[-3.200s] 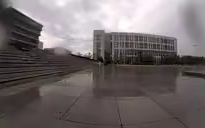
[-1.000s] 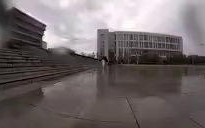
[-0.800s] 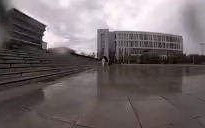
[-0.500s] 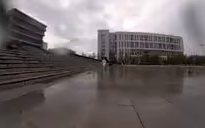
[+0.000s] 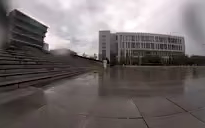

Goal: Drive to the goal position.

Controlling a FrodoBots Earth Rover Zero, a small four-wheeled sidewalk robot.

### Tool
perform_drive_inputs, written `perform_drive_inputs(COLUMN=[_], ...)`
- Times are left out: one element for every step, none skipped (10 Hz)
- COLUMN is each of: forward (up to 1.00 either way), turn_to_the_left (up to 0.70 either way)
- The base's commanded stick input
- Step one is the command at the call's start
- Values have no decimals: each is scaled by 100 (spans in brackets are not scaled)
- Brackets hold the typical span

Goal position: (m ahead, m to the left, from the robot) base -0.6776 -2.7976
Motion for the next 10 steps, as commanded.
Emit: perform_drive_inputs(forward=[70, 70, 70, 70, 70, 70, 70, 70, 70, 70], turn_to_the_left=[-27, -27, -5, 0, 0, 0, 0, -9, -23, -27])
